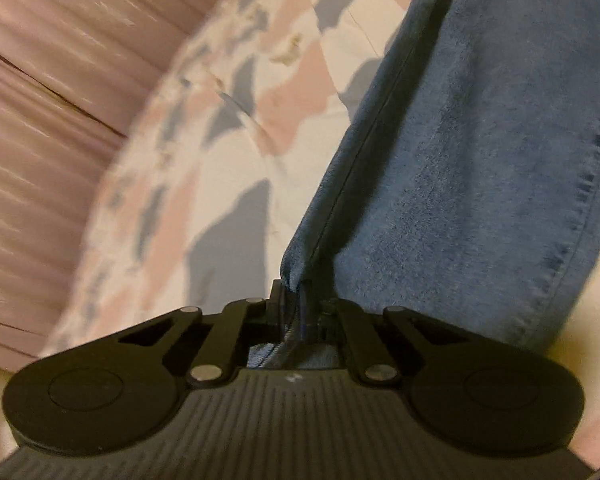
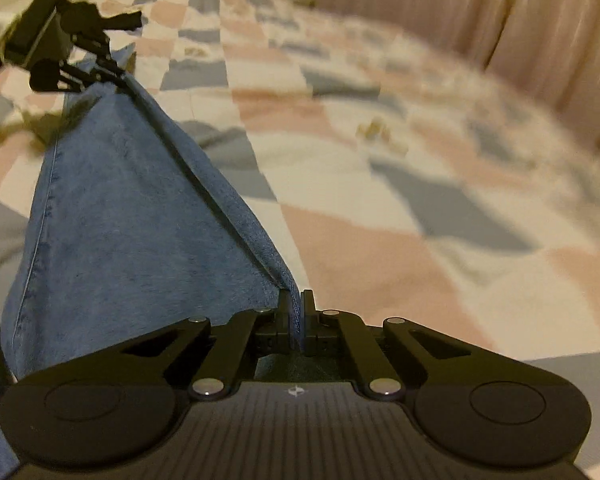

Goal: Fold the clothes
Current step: 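Lift the leg hems with both grippers and fold them over toward the waistband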

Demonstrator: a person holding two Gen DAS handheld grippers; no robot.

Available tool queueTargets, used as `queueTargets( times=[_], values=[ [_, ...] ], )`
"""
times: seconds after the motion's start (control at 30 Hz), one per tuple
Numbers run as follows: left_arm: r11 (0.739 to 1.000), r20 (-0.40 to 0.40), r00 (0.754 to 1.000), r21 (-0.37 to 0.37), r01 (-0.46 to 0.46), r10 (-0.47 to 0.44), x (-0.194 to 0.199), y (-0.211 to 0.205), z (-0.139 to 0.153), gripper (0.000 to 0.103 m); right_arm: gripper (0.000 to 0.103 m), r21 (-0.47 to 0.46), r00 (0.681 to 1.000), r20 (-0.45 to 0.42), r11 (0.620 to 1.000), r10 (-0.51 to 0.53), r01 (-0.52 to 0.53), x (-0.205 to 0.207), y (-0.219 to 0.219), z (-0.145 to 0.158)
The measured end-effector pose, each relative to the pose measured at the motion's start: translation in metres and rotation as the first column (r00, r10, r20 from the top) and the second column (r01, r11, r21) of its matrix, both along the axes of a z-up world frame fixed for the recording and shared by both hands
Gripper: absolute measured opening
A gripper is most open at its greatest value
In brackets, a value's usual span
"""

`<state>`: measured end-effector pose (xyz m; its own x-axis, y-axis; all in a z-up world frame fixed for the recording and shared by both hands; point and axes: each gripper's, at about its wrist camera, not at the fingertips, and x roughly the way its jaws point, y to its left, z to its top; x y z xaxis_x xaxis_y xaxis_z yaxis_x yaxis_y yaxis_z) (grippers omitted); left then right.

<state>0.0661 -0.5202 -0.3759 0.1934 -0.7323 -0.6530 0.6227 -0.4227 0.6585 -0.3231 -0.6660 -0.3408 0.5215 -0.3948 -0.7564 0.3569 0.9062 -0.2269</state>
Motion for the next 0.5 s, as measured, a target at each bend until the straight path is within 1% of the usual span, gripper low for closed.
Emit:
queueTargets(
  times=[0.07,0.13,0.2,0.23,0.33,0.4,0.43,0.47,0.5],
  values=[
    [0.997,0.035,0.999,-0.07,-0.015,0.017,-0.012,0.025,0.012,0.004,0.001,-0.152,1.0,0.002,0.988,-0.026,0.026,-0.003,0.038,0.011],
    [0.99,0.055,0.997,-0.139,-0.038,0.046,-0.024,0.051,0.026,0.004,0.001,-0.29,1.0,-0.005,0.957,-0.03,0.027,-0.007,0.085,0.021],
    [0.98,0.093,0.993,-0.195,-0.051,0.07,-0.04,0.09,0.044,0.005,0.001,-0.393,1.0,-0.012,0.919,-0.028,0.021,-0.016,0.133,0.033],
    [0.974,0.102,0.991,-0.217,-0.063,0.087,-0.048,0.111,0.053,0.005,0.001,-0.428,1.0,-0.002,0.904,-0.028,0.025,-0.022,0.159,0.04],
    [0.946,0.086,0.987,-0.307,-0.103,0.135,-0.078,0.188,0.079,0.006,0.0,-0.479,0.998,0.055,0.875,-0.043,0.064,-0.052,0.24,0.061],
    [0.926,0.062,0.984,-0.354,-0.135,0.168,-0.101,0.244,0.087,0.006,0.0,-0.496,0.995,0.075,0.864,-0.059,0.089,-0.073,0.3,0.063],
    [0.919,0.069,0.981,-0.367,-0.145,0.183,-0.113,0.27,0.085,0.006,0.0,-0.488,0.994,0.085,0.866,-0.071,0.104,-0.082,0.324,0.06],
    [0.912,0.081,0.975,-0.378,-0.162,0.208,-0.128,0.298,0.076,0.008,0.001,-0.462,0.992,0.084,0.879,-0.09,0.119,-0.089,0.345,0.052],
    [0.91,0.056,0.97,-0.363,-0.2,0.235,-0.139,0.317,0.068,0.01,0.003,-0.418,0.991,0.065,0.899,-0.113,0.13,-0.095,0.363,0.039]
  ],
)
